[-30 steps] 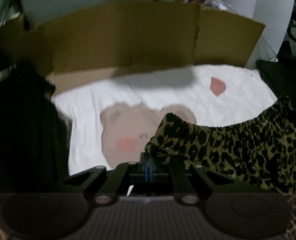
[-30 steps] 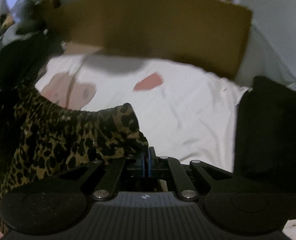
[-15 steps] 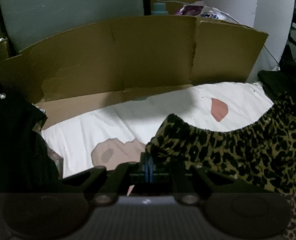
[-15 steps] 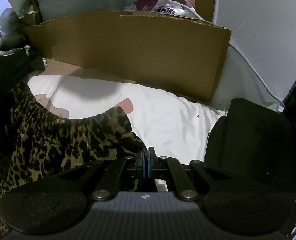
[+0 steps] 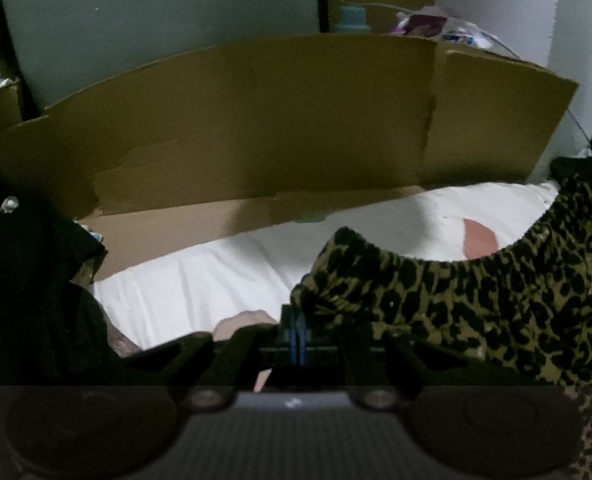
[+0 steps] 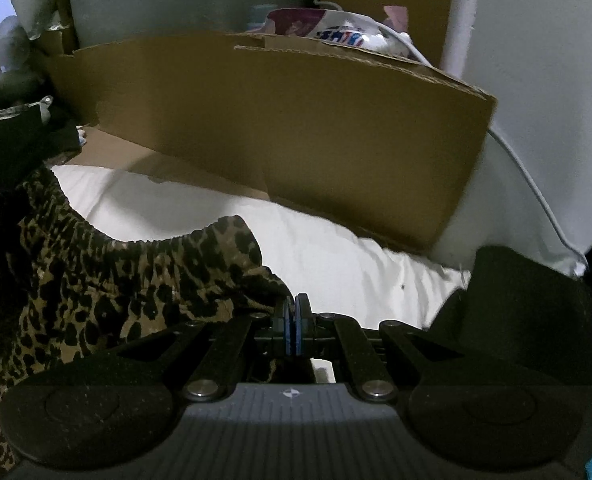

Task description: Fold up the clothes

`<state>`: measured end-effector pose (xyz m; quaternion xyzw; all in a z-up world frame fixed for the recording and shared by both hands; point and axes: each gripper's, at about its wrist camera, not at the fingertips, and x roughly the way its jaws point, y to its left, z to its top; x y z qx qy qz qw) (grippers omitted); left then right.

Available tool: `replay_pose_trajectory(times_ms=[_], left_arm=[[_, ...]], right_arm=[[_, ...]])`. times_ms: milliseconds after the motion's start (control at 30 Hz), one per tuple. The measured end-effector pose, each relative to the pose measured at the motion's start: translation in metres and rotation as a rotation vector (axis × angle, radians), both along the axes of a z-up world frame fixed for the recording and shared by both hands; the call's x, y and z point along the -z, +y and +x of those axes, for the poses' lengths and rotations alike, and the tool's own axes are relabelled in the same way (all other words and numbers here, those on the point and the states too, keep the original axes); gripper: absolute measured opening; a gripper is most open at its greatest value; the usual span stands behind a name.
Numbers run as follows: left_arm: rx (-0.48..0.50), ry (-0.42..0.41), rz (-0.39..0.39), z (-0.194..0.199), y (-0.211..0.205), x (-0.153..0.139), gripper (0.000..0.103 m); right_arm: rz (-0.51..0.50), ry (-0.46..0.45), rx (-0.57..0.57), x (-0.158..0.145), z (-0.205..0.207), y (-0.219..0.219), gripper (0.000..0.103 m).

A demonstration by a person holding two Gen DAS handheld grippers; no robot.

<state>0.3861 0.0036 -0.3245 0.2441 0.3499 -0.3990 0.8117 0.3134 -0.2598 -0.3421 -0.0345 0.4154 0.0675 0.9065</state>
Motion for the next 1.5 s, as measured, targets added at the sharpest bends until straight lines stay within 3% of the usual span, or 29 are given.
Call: replay_pose_trajectory(times_ms=[367,633,733,800,833,867,1100,1167,1200,1500], left_arm=[[-0.019,0.02,0.063,0.025,-0.02,0.035,0.002],[-0.074,0.029,0.129,0.033,-0.032,0.055,0.002],[-0.099,0.036,0.159,0.036,-0.037,0.061,0.011],[-0.102,0.04,0.142,0.035,-0.035,0.055,0.015],[-0.103,0.041,0.131,0.034,-0.033,0.052,0.016],[-0.094,0.041,0.12,0.032,-0.032,0.048,0.019],[-0.018,0.031,0.037,0.012,-0.021,0.018,0.02],[0.044,0.037,-0.012,0.0,-0.016,0.009,0.033],[0.062,0.039,-0.03,-0.006,-0.012,0.005,0.034],[0.138,0.124,-0.044,-0.072,0.011,-0.021,0.033]], right_arm=[[-0.027,0.067,0.004,0.037,0.037,0.009,0.0],[-0.027,0.091,0.022,0.047,0.05,0.016,0.001],[0.003,0.105,0.05,0.052,0.052,0.019,0.008],[0.042,0.095,0.076,0.051,0.048,0.015,0.026],[0.064,0.081,0.084,0.049,0.044,0.012,0.042],[0.079,0.069,0.089,0.047,0.041,0.009,0.049],[0.224,0.058,0.154,0.027,0.004,-0.03,0.049],[0.244,0.062,0.165,0.023,-0.011,-0.038,0.049],[0.253,0.063,0.171,0.021,-0.018,-0.042,0.049],[0.274,0.103,0.237,0.012,-0.085,-0.073,0.049]])
